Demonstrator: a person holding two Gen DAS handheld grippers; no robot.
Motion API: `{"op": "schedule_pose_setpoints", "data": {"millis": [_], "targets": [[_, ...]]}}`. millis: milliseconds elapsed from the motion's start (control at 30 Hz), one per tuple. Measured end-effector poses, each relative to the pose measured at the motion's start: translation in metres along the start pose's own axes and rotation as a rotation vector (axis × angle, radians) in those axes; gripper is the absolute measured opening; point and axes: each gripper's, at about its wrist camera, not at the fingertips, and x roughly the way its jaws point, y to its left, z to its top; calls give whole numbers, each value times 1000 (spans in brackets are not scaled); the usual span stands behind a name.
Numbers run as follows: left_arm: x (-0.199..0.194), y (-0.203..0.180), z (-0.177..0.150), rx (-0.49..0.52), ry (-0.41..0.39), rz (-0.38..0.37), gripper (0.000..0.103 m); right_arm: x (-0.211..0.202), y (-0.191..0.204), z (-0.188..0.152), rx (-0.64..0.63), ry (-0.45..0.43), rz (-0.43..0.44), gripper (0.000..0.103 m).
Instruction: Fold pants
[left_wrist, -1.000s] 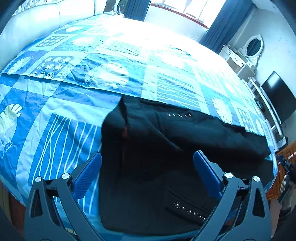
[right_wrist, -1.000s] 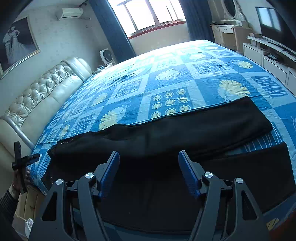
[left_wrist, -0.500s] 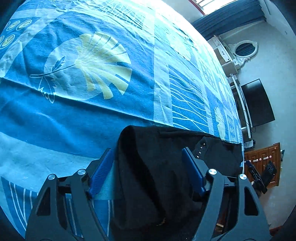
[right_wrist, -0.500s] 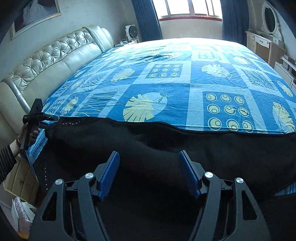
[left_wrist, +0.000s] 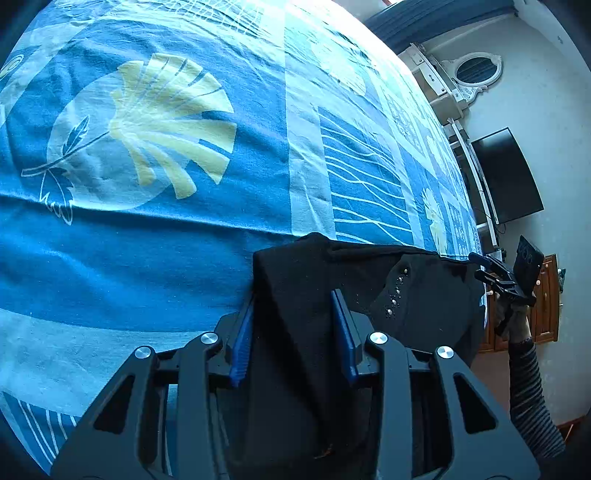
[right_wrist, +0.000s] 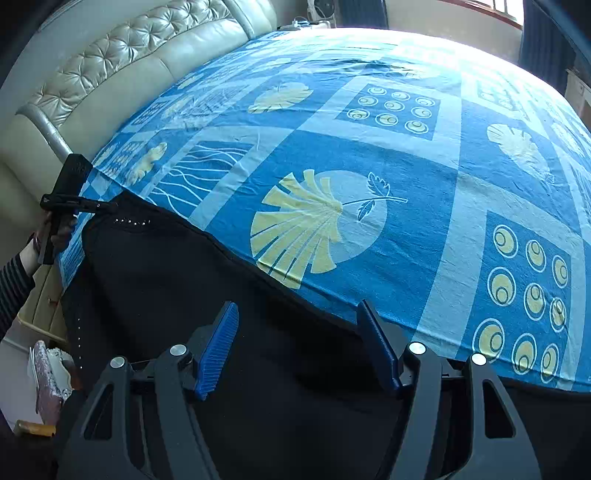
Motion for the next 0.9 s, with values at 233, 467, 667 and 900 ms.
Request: {"op": "schedule_pose_setpoints", "data": {"millis": [233,467,667,900], "targets": [[6,-9,5,34,3,67,39,35,11,2,-76,138,-38,9],[-17,-27,12,64,-85,65,31,-32,31,11,-99,-95,-181,8],[-59,-53,1,106,-216,-26,30,-78,70,-22,-174,-260,-330,8],[-89,-74,-60,152,-273,-19,30,-91,124,-95,-238,-354,-423,8]]}}
